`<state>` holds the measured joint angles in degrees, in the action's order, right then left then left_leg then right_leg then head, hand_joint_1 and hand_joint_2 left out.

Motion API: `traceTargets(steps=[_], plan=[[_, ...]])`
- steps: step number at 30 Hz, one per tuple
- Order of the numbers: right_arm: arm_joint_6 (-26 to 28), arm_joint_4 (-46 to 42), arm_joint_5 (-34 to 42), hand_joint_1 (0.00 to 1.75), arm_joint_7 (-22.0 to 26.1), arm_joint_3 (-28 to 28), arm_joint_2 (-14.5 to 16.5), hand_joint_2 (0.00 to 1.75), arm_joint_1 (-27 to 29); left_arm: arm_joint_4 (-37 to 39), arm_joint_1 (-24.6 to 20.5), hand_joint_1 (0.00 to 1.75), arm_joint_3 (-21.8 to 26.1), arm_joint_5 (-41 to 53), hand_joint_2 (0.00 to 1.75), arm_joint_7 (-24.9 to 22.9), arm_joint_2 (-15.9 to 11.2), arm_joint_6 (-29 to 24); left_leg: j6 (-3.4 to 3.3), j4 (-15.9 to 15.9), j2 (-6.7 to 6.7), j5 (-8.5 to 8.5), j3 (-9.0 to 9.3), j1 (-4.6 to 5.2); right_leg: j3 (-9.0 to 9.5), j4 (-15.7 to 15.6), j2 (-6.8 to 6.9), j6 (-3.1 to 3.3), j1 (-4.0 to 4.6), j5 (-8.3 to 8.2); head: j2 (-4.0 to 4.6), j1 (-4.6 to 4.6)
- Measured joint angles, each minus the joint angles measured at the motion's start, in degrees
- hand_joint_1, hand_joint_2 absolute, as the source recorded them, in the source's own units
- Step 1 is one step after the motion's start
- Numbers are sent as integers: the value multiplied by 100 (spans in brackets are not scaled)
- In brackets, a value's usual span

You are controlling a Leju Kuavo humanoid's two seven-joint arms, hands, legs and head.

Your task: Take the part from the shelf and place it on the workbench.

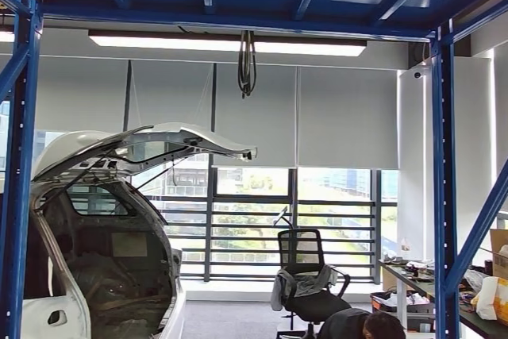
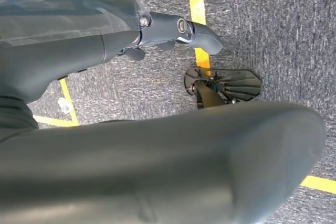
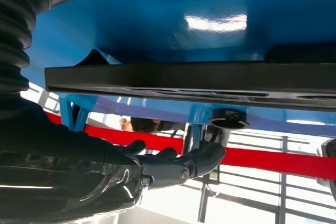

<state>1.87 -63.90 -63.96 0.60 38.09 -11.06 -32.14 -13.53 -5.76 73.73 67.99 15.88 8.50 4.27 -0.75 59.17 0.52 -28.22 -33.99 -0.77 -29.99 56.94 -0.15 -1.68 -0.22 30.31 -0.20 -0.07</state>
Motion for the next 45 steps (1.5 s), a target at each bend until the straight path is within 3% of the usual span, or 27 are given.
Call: traceTargets(steps=[22,45], plan=[[379,417,-836,0,-119,-710,85,175,147,0,-1,0,-98,110,0,66,0,8,0,0,0,0,0,0,0,0,0,0,0,0,0,0],[428,743,-1080,0,-116,-1055,330,175,-80,0,-1,0,-152,151,0,75,0,11,0,0,0,0,0,0,1,1,0,0,0,0,0,0]])
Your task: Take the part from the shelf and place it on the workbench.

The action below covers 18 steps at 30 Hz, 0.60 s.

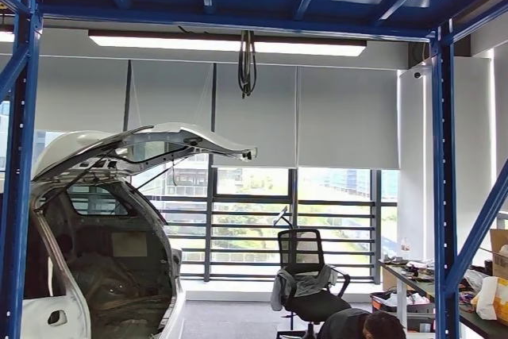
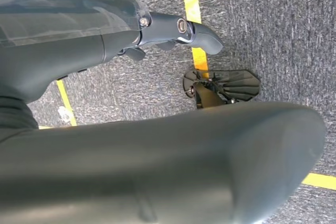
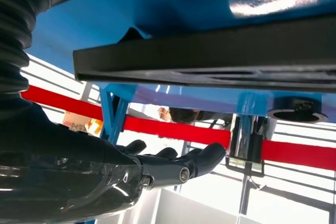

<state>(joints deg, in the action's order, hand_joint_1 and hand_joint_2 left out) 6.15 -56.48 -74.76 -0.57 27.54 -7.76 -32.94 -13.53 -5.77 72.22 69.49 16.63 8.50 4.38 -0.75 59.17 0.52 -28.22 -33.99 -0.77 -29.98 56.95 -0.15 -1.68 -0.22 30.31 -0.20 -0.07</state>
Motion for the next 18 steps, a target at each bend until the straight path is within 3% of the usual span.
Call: traceTargets(steps=[18], plan=[[-77,230,-150,0,15,-31,122,175,-186,0,0,0,-31,32,0,31,0,3,0,0,0,0,0,0,0,0,0,0,0,0,0,0]])
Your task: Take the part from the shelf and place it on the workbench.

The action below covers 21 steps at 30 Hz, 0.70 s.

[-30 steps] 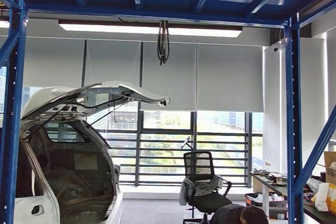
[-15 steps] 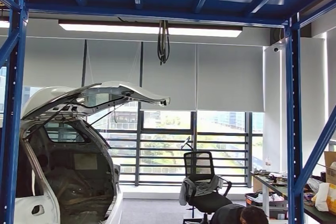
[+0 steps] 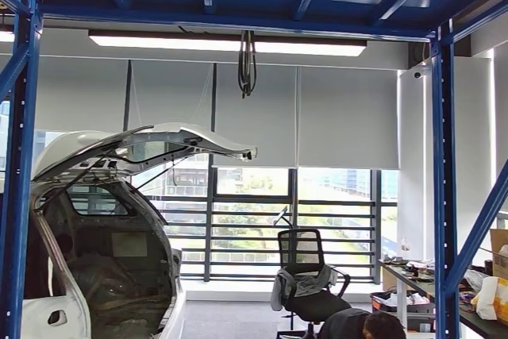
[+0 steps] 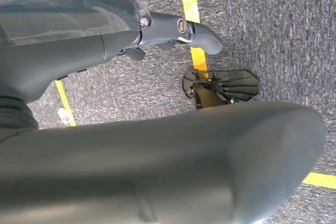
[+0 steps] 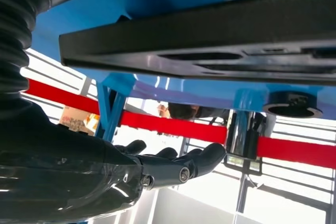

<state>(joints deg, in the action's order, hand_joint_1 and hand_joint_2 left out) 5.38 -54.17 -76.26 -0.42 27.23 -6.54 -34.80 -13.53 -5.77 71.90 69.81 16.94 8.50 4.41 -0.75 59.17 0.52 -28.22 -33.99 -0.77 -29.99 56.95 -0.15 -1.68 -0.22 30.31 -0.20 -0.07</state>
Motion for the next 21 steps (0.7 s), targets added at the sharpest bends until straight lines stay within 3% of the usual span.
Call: traceTargets(steps=[21], plan=[[365,755,-460,0,-143,-179,242,175,-294,0,-3,0,-107,69,0,-2,9,14,0,0,0,0,0,0,0,1,-1,0,0,0,0,0]])
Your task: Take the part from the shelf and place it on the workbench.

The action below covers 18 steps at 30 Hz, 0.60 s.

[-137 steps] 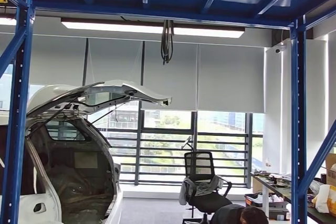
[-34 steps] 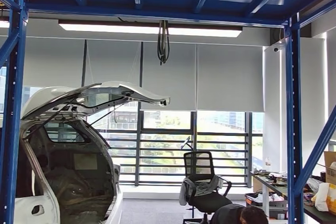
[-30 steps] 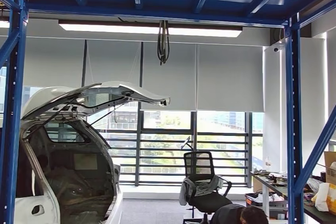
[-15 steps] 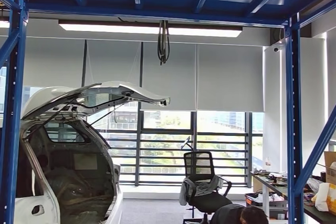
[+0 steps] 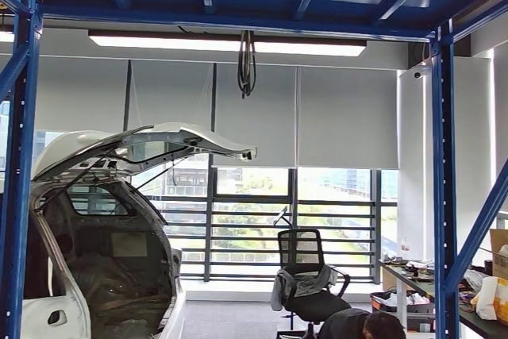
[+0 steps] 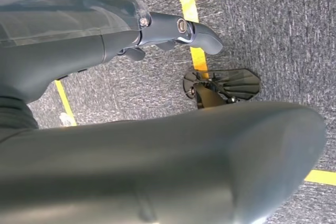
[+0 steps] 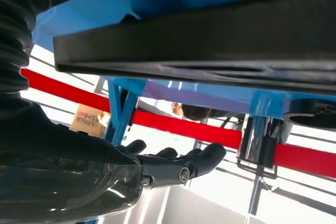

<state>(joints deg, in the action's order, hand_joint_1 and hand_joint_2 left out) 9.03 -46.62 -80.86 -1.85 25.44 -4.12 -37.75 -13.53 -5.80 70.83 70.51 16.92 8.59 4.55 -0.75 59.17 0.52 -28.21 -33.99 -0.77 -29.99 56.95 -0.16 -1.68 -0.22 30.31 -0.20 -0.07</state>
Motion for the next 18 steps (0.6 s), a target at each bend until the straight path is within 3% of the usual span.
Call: traceTargets(steps=[18], plan=[[-66,212,-62,0,14,-27,388,175,-204,0,-65,0,-33,44,0,12,34,0,0,0,0,0,0,0,0,1,0,0,0,0,0,0]])
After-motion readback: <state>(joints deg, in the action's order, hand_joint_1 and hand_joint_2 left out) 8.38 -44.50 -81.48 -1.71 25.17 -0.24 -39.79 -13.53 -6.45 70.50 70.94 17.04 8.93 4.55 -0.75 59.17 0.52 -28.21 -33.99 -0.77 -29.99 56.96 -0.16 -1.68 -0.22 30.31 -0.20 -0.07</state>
